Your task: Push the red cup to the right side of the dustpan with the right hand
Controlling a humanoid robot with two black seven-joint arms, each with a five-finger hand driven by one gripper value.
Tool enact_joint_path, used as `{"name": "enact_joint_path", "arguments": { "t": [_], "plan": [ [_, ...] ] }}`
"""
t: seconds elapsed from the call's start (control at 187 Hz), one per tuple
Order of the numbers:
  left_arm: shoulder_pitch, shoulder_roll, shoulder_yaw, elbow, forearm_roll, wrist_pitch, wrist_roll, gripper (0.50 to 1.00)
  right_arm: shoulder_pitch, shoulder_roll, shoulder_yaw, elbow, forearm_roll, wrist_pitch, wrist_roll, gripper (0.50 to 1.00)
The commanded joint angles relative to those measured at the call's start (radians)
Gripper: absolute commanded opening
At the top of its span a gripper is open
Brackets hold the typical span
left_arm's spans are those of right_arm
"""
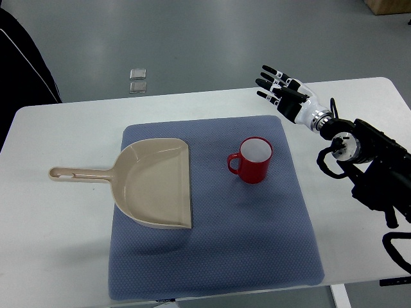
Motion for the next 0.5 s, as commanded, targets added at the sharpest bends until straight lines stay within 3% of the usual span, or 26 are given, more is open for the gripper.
{"name": "enact_joint_path", "arguments": {
  "t": [0.0, 0.493],
  "plan": [
    [0.000, 0.000, -0.001, 0.000, 0.000, 0.001, 0.000, 1.000, -0.001, -0.001, -0.001, 0.000, 0.000, 0.000, 0.000, 0.934],
    [-0.011, 0.000, -0.002, 0.012, 0.000, 0.010, 0.000, 1.000, -0.007, -0.027, -0.004, 0.005, -0.006, 0.025, 0.002, 0.934]
  ]
}}
